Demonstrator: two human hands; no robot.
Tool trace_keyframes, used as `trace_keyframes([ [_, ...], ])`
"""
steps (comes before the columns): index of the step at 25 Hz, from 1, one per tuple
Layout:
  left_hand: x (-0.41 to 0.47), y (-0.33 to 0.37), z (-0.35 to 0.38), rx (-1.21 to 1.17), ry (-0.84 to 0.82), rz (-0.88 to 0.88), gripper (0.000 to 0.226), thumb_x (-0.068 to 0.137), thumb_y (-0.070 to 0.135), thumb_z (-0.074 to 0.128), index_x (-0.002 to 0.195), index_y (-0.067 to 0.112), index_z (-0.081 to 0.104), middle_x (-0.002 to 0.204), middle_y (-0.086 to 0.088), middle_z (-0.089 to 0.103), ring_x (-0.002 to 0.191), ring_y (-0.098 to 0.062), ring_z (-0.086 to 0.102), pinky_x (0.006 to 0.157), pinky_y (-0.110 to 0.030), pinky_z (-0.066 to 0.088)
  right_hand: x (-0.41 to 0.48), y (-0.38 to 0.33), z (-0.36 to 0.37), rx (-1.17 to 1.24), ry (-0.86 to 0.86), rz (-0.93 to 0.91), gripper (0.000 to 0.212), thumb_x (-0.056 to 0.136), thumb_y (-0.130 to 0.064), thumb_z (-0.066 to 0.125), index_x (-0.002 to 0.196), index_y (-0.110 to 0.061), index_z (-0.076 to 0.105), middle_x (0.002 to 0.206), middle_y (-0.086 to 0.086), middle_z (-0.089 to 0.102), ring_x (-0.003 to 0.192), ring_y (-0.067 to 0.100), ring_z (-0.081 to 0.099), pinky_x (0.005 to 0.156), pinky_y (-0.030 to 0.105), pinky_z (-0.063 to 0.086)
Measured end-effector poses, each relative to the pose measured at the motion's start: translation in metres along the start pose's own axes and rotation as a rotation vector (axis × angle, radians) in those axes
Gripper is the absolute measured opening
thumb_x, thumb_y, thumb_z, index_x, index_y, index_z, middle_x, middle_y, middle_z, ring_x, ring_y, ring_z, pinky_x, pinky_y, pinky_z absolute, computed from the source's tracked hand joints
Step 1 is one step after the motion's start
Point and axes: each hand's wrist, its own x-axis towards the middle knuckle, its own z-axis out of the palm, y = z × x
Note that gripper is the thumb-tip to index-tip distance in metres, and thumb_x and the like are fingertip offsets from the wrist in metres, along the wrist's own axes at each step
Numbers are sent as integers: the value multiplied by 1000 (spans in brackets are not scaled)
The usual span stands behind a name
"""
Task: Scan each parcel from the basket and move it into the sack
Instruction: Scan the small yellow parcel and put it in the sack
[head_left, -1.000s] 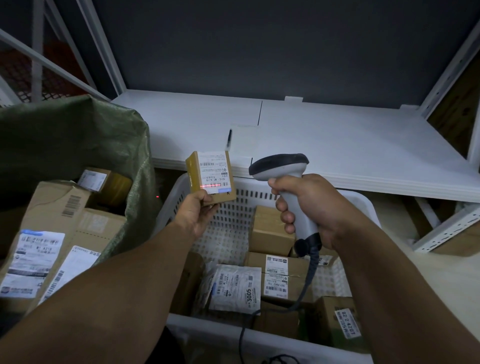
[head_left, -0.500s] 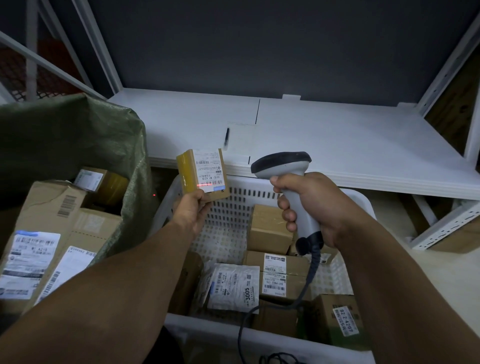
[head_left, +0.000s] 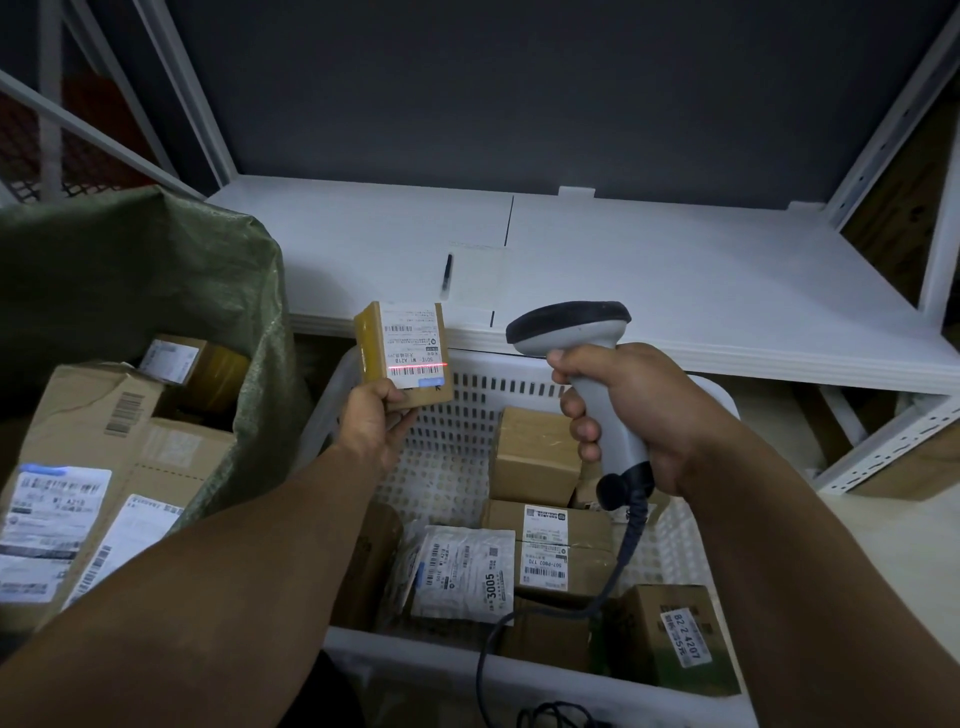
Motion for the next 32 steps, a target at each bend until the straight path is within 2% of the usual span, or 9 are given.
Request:
trace_keyframes([
  [5, 0, 1, 0, 30, -14, 8, 50, 88, -2, 47, 135, 12, 56, 128, -13, 68, 120, -30, 65, 105, -41, 53, 0, 1, -2, -2, -11, 3, 16, 93, -23, 68, 92, -9, 59, 62, 6, 53, 45, 16, 44, 45, 26, 40],
  [9, 12, 1, -7, 32, -38, 33, 54, 89, -2, 47, 140, 13, 54, 129, -12, 69, 119, -29, 67, 105, -41, 53, -1, 1, -5, 2, -11, -4, 15, 93, -22, 67, 92, -9, 60, 62, 6, 52, 45, 16, 44, 44, 26, 40],
  [17, 32, -6, -22, 48, 38, 4, 64, 84, 0, 62, 144, 17, 49, 127, -10, 71, 108, -25, 73, 94, -41, 60, -3, 1, -10, 27, -2, -7, 16, 94, -22, 67, 93, -8, 59, 62, 6, 52, 45, 16, 44, 44, 26, 40],
  [21, 27, -7, -15, 66, 3, 11, 57, 87, -2, 57, 141, 16, 55, 128, -8, 70, 114, -25, 70, 100, -40, 56, -2, 1, -11, 24, -2, -11, 16, 93, -22, 67, 92, -8, 59, 62, 6, 52, 45, 17, 44, 45, 26, 40],
  [25, 19, -4, -9, 84, -39, 3, 56, 88, -2, 53, 141, 17, 54, 130, -7, 68, 119, -26, 66, 97, -35, 57, -2, 1, -8, 33, 2, -11, 16, 94, -22, 67, 91, -8, 59, 61, 6, 52, 44, 17, 43, 44, 25, 39],
  [28, 10, -4, -4, 123, -78, -7, 52, 90, -4, 52, 138, 14, 54, 130, -9, 67, 121, -27, 64, 102, -36, 55, -2, -1, -6, 35, 16, -29, 17, 94, -23, 67, 92, -8, 59, 60, 5, 53, 44, 16, 44, 44, 25, 40],
  [32, 0, -1, 2, 131, -85, -25, 41, 91, -5, 49, 126, 14, 59, 132, -12, 66, 122, -28, 63, 108, -40, 51, -1, -4, -4, 38, 18, -44, 19, 94, -23, 68, 98, -6, 60, 62, 6, 55, 44, 16, 45, 45, 25, 41],
])
